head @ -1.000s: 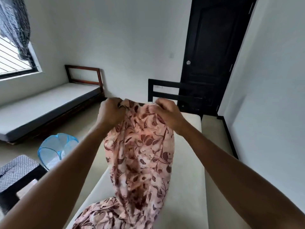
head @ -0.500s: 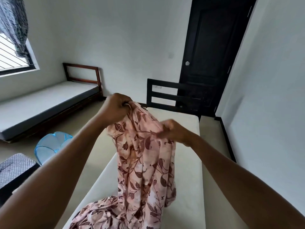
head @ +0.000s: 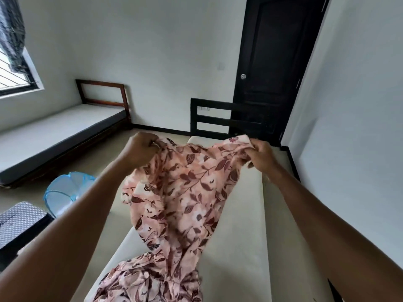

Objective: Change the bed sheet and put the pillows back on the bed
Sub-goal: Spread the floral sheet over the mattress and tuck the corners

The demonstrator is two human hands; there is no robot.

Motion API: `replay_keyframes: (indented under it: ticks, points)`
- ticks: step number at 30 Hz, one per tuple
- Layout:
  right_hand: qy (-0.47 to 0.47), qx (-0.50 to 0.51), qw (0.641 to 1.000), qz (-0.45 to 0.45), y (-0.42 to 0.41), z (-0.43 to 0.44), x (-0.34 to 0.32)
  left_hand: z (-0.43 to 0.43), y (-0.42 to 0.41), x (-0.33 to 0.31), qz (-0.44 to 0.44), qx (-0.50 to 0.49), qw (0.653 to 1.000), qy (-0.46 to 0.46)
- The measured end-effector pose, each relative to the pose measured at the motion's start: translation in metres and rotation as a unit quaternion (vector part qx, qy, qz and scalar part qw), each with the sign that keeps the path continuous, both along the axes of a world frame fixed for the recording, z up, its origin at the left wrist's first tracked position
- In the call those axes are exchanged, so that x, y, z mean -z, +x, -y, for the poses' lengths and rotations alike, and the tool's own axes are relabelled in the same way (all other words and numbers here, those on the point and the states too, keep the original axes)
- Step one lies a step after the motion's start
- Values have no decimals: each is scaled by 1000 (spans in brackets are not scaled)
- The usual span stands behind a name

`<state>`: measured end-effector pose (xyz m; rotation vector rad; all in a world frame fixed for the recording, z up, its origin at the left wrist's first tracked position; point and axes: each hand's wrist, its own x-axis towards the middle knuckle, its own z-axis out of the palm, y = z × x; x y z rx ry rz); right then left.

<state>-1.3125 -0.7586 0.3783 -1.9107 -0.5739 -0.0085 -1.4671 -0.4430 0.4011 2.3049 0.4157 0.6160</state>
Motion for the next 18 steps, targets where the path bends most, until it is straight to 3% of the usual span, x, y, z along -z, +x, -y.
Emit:
replay_keyframes:
  ticks: [4,6,8,12,15,18]
  points:
    - [9,-158,984,-86,-26,-18,-13,56,10,-10,28,123,992,7]
    - [3,-190,977,-102,-35,-24,-12,84,17,-15,42,160,986,13]
    - [6,-179,978,-105,-37,-24,-10,104,30,-13,59,136,989,-6]
    - [5,-146,983,-107,-22,1,0,143,46,-4,69,112,979,-159]
    - [-20,-249,960,-129,-16,37,7,186,47,0,53,113,947,-295]
    - [-65,-244,963,-94,-11,59,16,231,53,-1,56,121,930,-343]
